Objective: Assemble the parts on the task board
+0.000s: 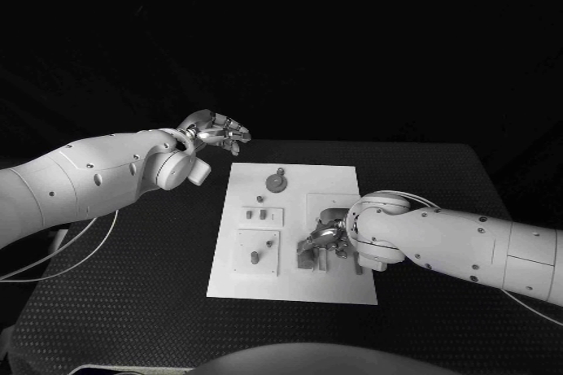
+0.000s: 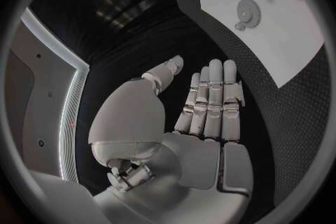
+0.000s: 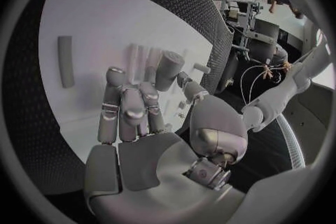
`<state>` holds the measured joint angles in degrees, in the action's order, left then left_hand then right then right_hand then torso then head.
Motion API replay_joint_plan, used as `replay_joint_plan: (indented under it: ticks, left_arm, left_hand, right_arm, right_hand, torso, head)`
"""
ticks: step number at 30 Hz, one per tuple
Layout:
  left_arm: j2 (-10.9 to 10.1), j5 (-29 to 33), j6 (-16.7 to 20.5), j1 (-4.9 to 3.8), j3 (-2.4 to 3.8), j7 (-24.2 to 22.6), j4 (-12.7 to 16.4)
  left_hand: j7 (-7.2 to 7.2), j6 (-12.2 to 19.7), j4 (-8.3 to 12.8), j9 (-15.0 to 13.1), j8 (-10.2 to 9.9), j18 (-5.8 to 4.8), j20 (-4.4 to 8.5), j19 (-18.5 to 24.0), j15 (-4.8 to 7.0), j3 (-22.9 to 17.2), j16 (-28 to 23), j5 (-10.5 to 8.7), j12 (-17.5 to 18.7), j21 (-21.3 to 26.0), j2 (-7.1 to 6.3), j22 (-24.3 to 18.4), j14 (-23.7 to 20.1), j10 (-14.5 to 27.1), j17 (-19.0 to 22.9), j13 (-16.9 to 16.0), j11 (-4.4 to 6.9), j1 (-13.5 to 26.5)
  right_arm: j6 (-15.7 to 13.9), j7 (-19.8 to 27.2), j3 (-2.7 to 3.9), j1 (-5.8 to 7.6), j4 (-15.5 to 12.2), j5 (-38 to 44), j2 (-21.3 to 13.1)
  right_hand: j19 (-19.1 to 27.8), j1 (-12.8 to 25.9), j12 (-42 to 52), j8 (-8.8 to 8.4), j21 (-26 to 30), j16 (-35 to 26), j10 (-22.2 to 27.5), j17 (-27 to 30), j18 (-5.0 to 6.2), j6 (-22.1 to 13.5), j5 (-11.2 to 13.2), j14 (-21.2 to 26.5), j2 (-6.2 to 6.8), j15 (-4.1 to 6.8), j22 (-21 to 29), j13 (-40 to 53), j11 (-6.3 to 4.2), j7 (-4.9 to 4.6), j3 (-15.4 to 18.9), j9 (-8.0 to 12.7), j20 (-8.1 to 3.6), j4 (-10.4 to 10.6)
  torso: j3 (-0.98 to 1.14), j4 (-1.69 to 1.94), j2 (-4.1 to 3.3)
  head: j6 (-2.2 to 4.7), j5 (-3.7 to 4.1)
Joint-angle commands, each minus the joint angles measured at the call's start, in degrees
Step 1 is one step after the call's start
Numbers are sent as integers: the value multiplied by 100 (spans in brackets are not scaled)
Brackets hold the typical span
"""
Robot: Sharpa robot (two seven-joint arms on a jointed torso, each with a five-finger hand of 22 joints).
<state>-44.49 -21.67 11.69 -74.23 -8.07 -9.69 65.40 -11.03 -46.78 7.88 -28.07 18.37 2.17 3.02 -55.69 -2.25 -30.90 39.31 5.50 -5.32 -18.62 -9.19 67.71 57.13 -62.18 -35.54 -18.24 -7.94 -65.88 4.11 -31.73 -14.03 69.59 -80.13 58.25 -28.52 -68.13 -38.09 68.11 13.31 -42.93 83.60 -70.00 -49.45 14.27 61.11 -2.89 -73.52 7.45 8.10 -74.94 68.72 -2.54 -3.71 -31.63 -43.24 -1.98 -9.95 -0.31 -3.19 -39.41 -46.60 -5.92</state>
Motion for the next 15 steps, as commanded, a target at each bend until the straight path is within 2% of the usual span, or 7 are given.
replay_joint_plan:
  ticks: [1,6,11,15]
  left_arm:
    - [13,25,-94,-8,3,-23,12]
    - [13,25,-94,-9,3,-19,9]
    - [12,25,-93,-10,3,-17,9]
    - [10,25,-91,-10,3,-17,8]
  left_hand:
    - [-2,43,-38,6,28,109,28,-25,-13,-8,-25,27,-33,39,26,10,46,12,-10,-2,-14,46]
    - [-2,43,-40,7,29,108,27,-25,-13,-7,-27,27,-33,40,26,11,46,12,-12,-2,-14,48]
    - [-2,43,-43,8,30,108,27,-25,-13,-6,-28,27,-34,41,27,12,45,11,-13,-2,-14,52]
    - [-2,44,-46,8,31,107,26,-25,-14,-4,-30,26,-34,42,27,12,45,11,-14,-2,-14,56]
  right_arm:
    - [204,-63,-9,-41,-16,203,46]
    - [220,-90,-10,-65,-5,228,75]
    - [184,-75,-10,-70,-9,247,65]
    - [146,-56,-10,-70,-34,251,45]
  right_hand:
    - [0,-6,42,23,-23,40,-62,-7,73,57,16,-5,-63,46,-101,26,-10,-3,7,-3,-20,-120]
    - [-8,-31,75,23,-19,39,-104,-1,73,86,17,-6,-29,53,-98,58,-17,6,10,1,-17,-267]
    - [-11,-33,69,19,-16,37,-102,7,73,88,16,-4,-2,54,-97,54,-18,7,6,4,-16,-304]
    - [-13,-152,39,4,-10,28,-77,36,73,80,17,4,5,54,-96,32,-16,4,-44,10,-19,-446]
  torso:
    - [1,-1,0]
    - [0,-7,2]
    - [1,-6,4]
    - [3,-5,4]
  head:
    - [-10,0]
    - [-19,4]
    - [-23,2]
    - [-20,2]
